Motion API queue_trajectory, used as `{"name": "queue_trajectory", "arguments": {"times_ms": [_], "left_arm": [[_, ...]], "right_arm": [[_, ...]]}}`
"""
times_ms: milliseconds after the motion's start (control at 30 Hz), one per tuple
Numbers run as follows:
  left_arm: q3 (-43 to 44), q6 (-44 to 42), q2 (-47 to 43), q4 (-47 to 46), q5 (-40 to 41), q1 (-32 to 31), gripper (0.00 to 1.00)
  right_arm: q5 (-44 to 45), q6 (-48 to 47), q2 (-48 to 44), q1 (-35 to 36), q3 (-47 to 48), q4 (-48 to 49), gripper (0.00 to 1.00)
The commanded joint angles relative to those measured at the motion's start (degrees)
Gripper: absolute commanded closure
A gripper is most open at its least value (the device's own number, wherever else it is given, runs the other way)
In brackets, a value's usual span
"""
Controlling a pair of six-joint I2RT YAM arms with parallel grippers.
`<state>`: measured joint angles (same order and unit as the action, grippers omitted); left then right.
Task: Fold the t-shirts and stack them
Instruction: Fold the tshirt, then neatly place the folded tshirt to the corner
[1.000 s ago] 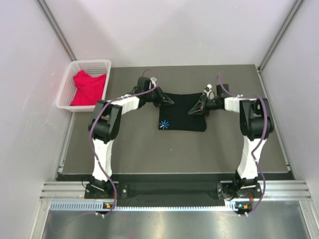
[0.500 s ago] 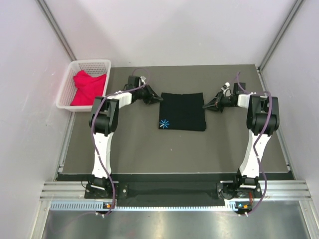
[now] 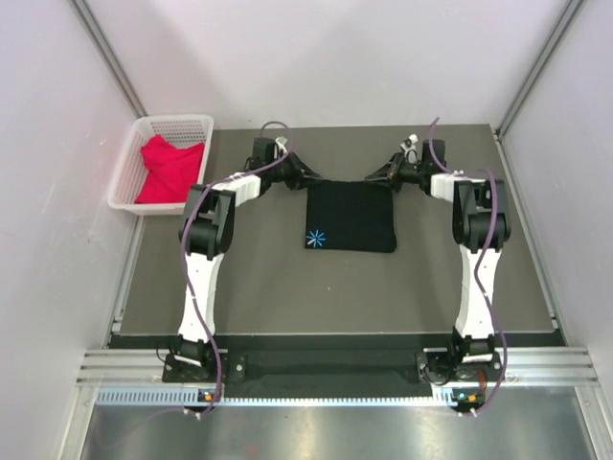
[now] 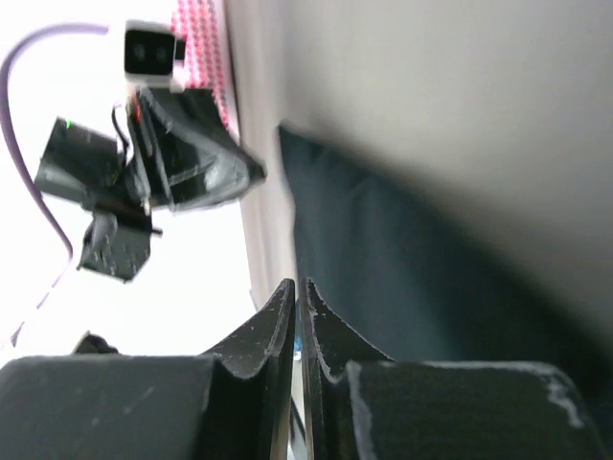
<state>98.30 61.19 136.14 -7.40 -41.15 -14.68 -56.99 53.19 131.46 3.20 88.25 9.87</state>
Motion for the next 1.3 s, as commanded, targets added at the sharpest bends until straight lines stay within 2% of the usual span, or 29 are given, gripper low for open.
{"name": "queue_trajectory", "arguments": {"times_ms": [0, 67, 200, 300, 433, 500, 533, 567, 633, 733, 867, 1033, 1133, 1267], "left_arm": [[1.89, 2.00, 1.76, -2.89, -0.51, 0.00, 0.84], [3.55, 0.96, 1.24, -1.32, -1.39, -0.52, 0.83], [8.22, -6.15, -1.91, 6.69, -3.23, -5.52, 0.82], [4.64, -6.78, -4.55, 6.61, -3.86, -9.40, 0.82], [-1.60, -3.28, -4.92, 1.35, -4.38, -13.62, 0.83], [-5.03, -1.61, -4.65, 0.02, -4.21, -15.11, 0.83], [-6.27, -0.99, -4.48, -1.55, -3.86, -15.12, 0.83], [-7.50, -0.46, -4.39, -2.52, -3.68, -15.12, 0.84], [-9.97, 0.07, -4.12, -2.62, -3.33, -14.42, 0.84], [-10.50, -3.26, -4.04, 0.79, -2.28, -13.19, 0.84], [-10.32, -6.43, -4.82, 6.86, -2.54, -11.34, 0.84], [-9.00, -8.46, -11.06, 11.53, -3.85, -11.34, 0.81], [-8.39, -9.42, -14.84, 14.24, -3.94, -11.34, 0.80], [-8.56, -11.53, -19.50, 18.47, -2.37, -11.25, 0.80]], "right_arm": [[0.92, 7.54, 6.00, -1.62, 3.33, 8.23, 0.94], [1.44, 8.24, 7.57, -2.23, 3.69, 9.29, 0.93], [1.62, 8.25, 8.55, -2.76, 3.51, 10.26, 0.93], [1.36, 7.63, 6.97, -5.48, 2.63, 10.26, 0.92], [1.88, 3.95, 3.55, -7.15, 4.47, 4.30, 0.88], [3.37, -1.84, 0.74, -7.59, 7.27, -5.53, 0.85], [4.25, -7.17, -1.19, -7.94, 8.42, -9.30, 0.76], [5.30, -10.18, -2.16, -8.04, 9.56, -18.74, 0.70], [8.82, -17.98, -3.83, -8.12, 12.12, -25.92, 0.56], [10.41, -24.25, -5.69, -8.21, 12.65, -33.41, 0.43], [10.32, -30.41, -5.08, -7.77, 11.86, -38.07, 0.37], [10.14, -39.28, -2.97, -7.25, 12.03, -42.55, 0.33], [9.54, -42.72, -1.38, -7.25, 12.21, -42.83, 0.27], [7.34, -45.10, 1.60, -7.25, 13.96, -42.30, 0.27]]}}
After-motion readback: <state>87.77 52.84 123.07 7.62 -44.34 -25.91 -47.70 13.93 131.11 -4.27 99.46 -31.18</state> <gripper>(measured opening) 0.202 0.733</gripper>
